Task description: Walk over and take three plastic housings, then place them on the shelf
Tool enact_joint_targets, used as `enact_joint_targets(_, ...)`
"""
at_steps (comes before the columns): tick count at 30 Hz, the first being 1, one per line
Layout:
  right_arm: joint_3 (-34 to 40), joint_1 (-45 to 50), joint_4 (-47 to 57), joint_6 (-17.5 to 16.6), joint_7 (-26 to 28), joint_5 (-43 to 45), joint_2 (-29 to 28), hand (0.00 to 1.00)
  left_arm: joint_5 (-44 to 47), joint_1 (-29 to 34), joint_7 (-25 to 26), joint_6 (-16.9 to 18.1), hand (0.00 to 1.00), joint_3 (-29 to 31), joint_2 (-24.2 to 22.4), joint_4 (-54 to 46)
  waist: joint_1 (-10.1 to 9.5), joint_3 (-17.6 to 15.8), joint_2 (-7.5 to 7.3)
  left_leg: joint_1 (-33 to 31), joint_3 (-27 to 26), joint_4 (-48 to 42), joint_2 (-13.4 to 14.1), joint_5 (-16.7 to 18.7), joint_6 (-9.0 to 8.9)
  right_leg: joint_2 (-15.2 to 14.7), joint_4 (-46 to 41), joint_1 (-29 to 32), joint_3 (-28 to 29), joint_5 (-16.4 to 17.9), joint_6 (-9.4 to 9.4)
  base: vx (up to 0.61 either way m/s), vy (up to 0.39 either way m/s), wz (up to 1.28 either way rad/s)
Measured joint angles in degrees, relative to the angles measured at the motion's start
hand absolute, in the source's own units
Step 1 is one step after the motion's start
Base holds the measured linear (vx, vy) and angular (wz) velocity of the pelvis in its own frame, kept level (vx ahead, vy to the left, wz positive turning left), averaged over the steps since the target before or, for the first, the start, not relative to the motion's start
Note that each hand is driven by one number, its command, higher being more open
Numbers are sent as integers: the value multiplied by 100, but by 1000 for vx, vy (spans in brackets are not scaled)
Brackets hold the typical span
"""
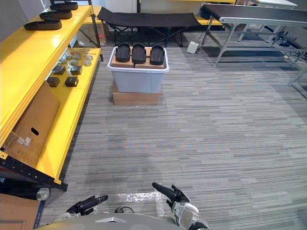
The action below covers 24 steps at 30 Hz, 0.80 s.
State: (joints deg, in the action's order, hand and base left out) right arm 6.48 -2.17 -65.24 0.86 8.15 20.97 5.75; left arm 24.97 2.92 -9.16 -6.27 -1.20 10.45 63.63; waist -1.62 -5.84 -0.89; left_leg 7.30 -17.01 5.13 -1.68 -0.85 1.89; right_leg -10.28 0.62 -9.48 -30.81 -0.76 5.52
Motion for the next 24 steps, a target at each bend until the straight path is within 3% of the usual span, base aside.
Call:
enact_joint_targets(7, -267, -210, -7, -151, 3, 1, -105, 100, 396, -232, -6, 95, 100, -352, -107, -31, 39, -3, -6, 27, -17, 3, 14, 1, -10, 37, 115, -70, -19, -31, 26, -13, 3, -1)
enact_joint_targets(24, -286, -204, -34, -290, 15, 21, -149, 100, 433, -227, -117, 255, 100, -476, -154, -5, 52, -8, -1, 79, 95, 6, -2, -18, -21, 38, 168, -194, -154, -44, 42, 5, 6, 3)
